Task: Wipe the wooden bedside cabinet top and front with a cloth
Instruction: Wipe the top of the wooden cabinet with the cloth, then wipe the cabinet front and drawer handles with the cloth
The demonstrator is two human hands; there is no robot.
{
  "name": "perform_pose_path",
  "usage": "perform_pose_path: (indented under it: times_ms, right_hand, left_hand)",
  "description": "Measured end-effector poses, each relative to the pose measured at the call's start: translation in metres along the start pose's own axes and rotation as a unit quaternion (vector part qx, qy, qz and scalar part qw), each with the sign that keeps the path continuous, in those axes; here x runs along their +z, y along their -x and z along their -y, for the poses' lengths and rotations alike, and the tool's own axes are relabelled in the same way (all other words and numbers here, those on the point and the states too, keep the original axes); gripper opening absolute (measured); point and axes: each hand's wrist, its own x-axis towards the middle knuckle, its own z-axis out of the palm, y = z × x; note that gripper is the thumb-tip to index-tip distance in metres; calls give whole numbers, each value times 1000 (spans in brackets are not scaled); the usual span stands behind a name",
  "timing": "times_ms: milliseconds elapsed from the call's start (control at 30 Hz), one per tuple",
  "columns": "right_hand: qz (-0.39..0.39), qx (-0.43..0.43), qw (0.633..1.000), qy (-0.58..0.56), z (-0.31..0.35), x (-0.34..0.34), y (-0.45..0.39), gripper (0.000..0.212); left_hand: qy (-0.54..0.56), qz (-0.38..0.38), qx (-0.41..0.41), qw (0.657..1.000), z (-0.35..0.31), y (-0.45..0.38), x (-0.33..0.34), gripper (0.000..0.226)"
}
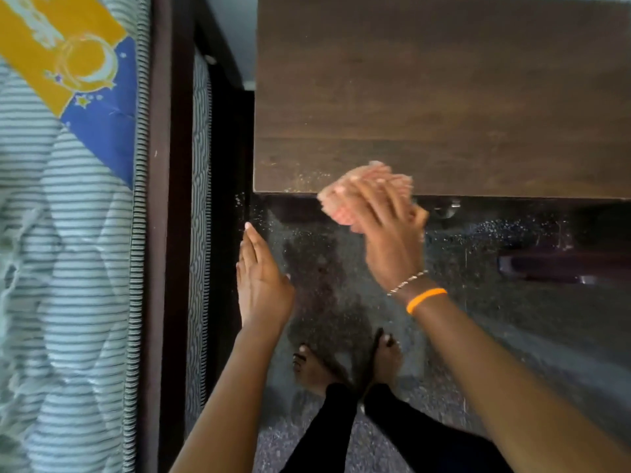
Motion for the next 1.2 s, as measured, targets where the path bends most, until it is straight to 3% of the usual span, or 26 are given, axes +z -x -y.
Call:
perform_pose_path:
  times_ms: [100,233,333,433,533,633,800,867,933,1067,1133,1200]
  right_hand:
    - [-4,-1,999,50,-31,24,10,72]
    - [-85,-85,988,94,-38,61,-4,61]
    - [-124,-168,974,89,-13,74,-28,56]
    - [-135,-204,968,49,32,84,-47,51]
    - [-143,-235,961,21,59,91,-56,52]
    - [-177,-305,933,70,53,104,-62,52]
    - [-125,-448,879,103,11,151,-69,56]
    - [-108,-481,854,165,-19,160,-69,53]
    - [-120,-499,830,219,-50,170,-60,48]
    - [-129,-461,860,174,-84,154,-43,43]
    - [-211,-400,877,161,-87,142,-33,43]
    - [-319,-367,854,186,-83,134,-31,46]
  left_hand:
    - [77,-14,20,997,13,-16,10,95]
    - [139,-7,79,987,32,-44,26,96]
    - [181,-2,108,978,47,-63,40,96]
    - [243,-74,85,963,65,-82,63,91]
    - [402,-117,34,908,67,-85,81,82]
    - [564,-177,-83,802,65,-80,92,67]
    - [613,-296,-137,719,94,-99,108,59]
    - [612,-292,-121,726,89,-115,109,58]
    - [592,-284,-55,752,82,-124,113,60]
    - [575,-269,40,772,62,-138,117,71]
    - [578,-248,69,774,53,-140,116,72]
    - [590,-238,84,767,49,-139,116,71]
